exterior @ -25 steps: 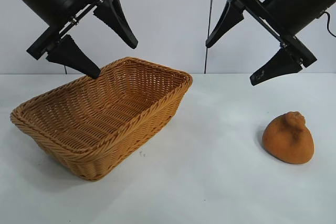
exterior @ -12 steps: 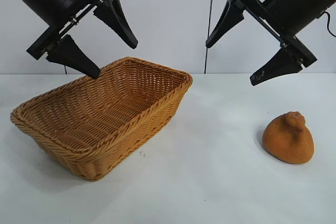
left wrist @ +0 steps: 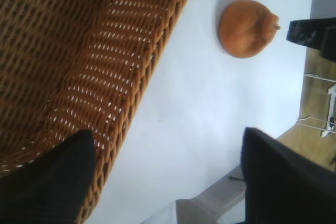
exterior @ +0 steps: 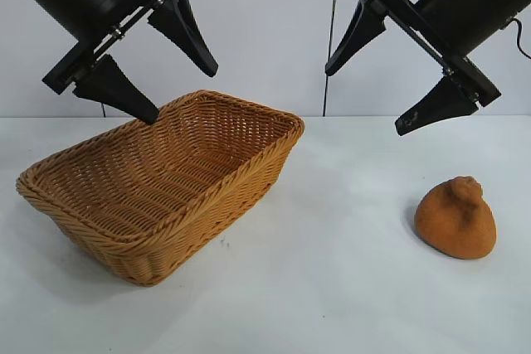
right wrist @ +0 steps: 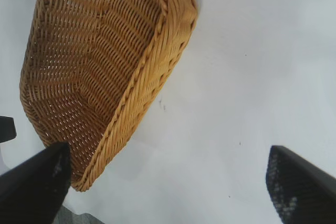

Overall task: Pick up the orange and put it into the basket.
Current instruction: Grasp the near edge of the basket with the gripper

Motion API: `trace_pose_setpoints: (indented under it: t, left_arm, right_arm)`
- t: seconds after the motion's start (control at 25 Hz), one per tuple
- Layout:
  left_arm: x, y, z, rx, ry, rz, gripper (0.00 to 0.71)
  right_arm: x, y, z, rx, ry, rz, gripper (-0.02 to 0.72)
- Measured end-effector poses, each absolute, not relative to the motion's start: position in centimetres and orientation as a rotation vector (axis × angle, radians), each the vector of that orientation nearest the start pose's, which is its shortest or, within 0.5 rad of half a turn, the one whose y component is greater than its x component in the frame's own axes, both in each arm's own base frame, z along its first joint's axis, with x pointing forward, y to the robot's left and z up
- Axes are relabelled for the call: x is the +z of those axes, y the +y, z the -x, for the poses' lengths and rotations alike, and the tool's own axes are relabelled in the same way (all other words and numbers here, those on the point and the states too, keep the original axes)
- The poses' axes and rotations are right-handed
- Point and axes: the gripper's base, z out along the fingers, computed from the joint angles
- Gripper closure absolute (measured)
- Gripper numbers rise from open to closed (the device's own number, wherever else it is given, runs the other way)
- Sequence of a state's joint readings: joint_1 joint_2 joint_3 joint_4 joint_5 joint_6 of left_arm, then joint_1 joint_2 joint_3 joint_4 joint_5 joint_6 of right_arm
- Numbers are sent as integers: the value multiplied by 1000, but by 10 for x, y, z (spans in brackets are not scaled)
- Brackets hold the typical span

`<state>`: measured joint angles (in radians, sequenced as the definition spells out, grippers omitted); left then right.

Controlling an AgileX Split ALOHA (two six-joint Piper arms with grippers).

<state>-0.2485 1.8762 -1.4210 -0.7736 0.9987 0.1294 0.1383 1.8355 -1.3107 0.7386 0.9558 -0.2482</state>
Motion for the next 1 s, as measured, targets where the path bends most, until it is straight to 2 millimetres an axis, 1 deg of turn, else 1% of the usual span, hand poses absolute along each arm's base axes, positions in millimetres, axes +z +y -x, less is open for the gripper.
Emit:
trace_pose_setpoints:
  t: [0.56, 0.68, 0.76, 0.88, 1.0]
  left_arm:
    - [243, -147, -369, -1001, 2771, 10, 161]
    - [245, -141, -371, -999, 2759, 30, 161]
    - [254, -133, -371, -999, 2736, 66, 161]
    - [277, -121, -365, -985, 2692, 145, 161]
    - [302, -114, -352, -932, 2669, 237, 161]
  right_arm:
    - [227, 101, -361, 910, 2802, 4, 10]
    - [227, 101, -361, 911, 2803, 5, 10]
    - [227, 101, -361, 911, 2803, 12, 10]
    - [227, 101, -361, 910, 2801, 21, 10]
    - [227, 101, -361, 909, 2801, 25, 10]
